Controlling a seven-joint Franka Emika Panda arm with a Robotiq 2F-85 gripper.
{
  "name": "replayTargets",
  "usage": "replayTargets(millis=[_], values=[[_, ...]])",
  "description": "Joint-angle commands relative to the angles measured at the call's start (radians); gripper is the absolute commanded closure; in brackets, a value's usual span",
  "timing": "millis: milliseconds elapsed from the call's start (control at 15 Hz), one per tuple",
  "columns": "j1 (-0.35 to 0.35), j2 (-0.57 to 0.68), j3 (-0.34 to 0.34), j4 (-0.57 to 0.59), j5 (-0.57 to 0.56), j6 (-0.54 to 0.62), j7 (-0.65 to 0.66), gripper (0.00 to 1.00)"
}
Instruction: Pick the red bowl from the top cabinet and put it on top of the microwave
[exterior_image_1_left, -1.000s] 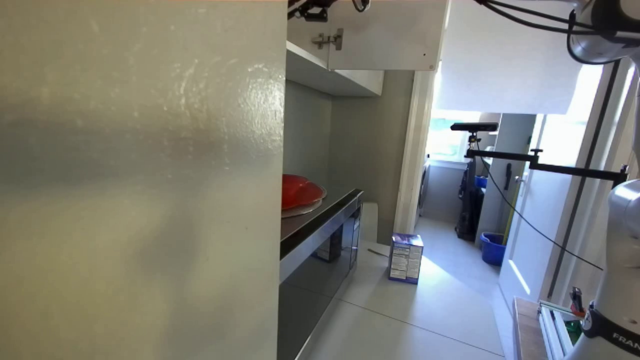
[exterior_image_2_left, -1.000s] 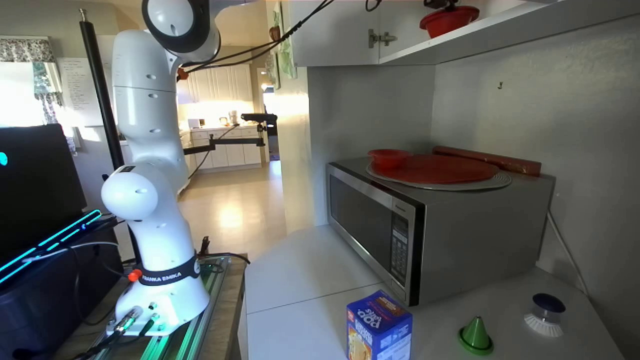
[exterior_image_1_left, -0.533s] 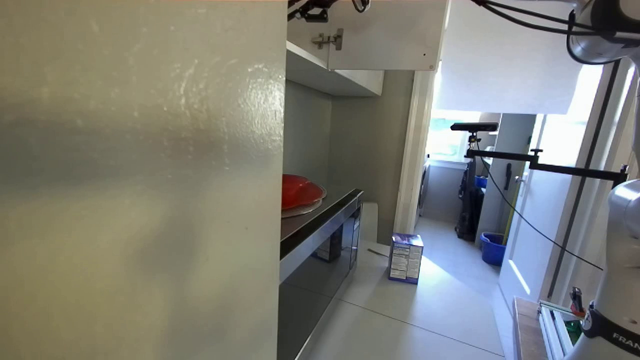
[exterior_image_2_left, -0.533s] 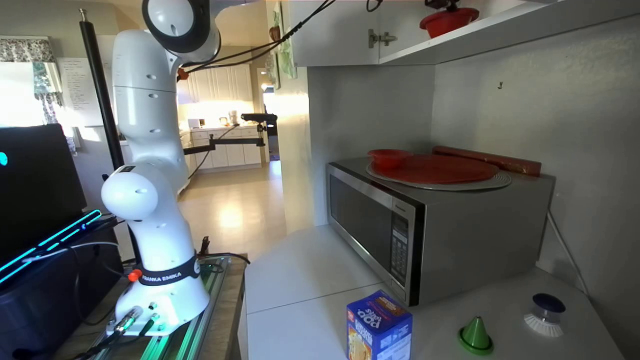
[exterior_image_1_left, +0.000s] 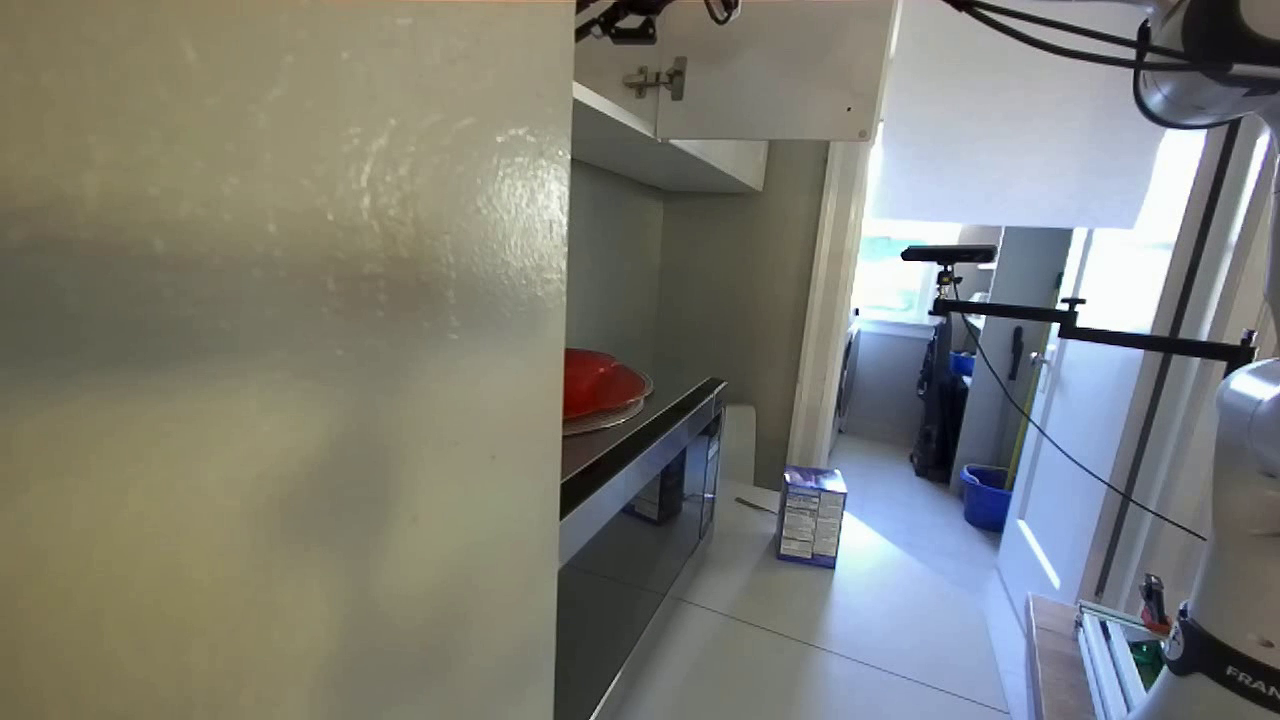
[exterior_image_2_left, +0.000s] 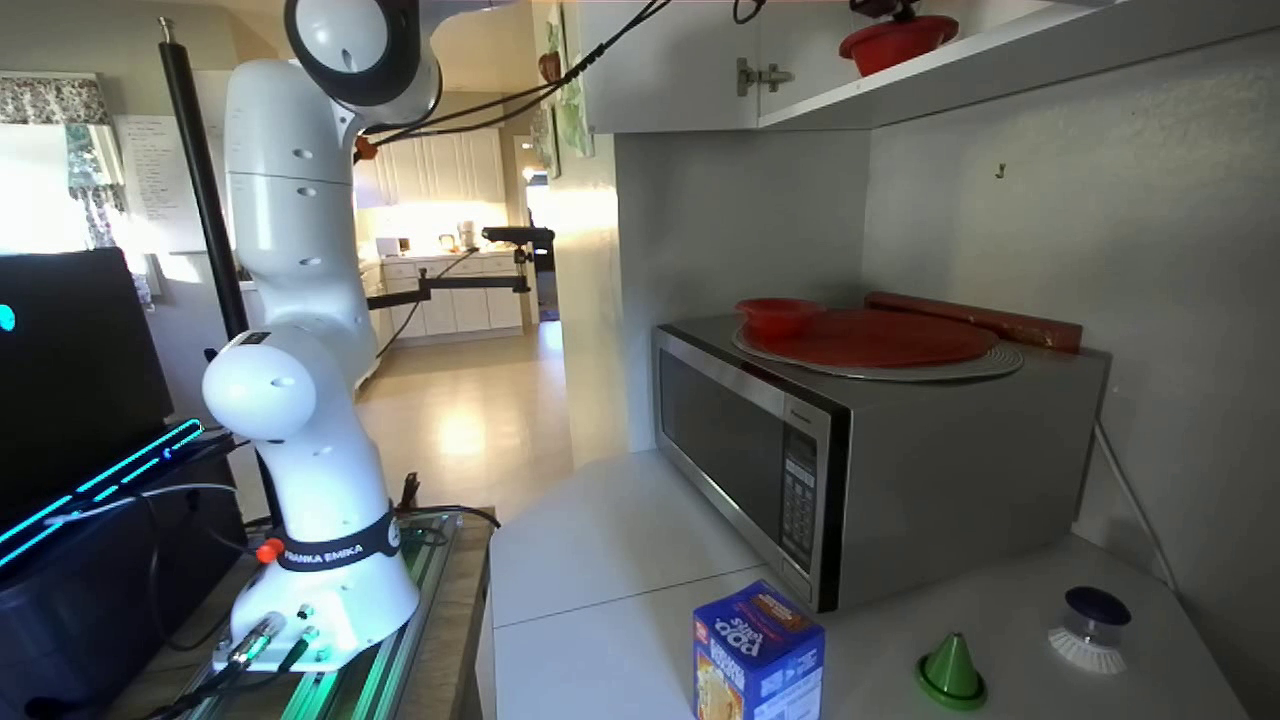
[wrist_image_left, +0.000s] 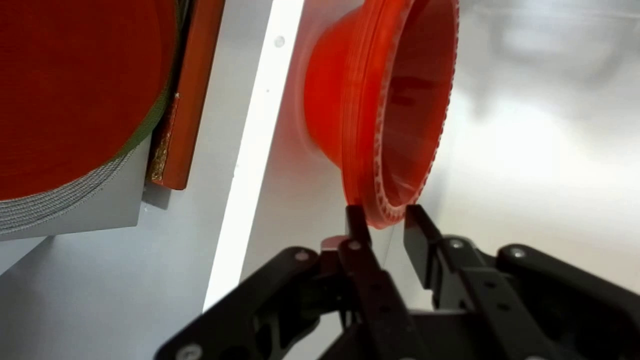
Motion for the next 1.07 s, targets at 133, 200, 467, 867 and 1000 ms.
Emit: replayTargets(millis=[133, 200, 467, 867, 1000], values=[[0.011, 0.017, -0.003, 0.030, -0.042, 0.010, 0.042, 0.74], [0.012, 0.018, -0.003, 0.031, -0.044, 0.010, 0.043, 0.74], [0.016, 0.020, -0.002, 0.033, -0.050, 0.010, 0.045, 0.73], [0.021, 0.023, -0.003, 0.037, -0.056, 0.007, 0.047, 0.74], [0.022, 0.023, -0.003, 0.038, -0.055, 0.007, 0.047, 0.74]])
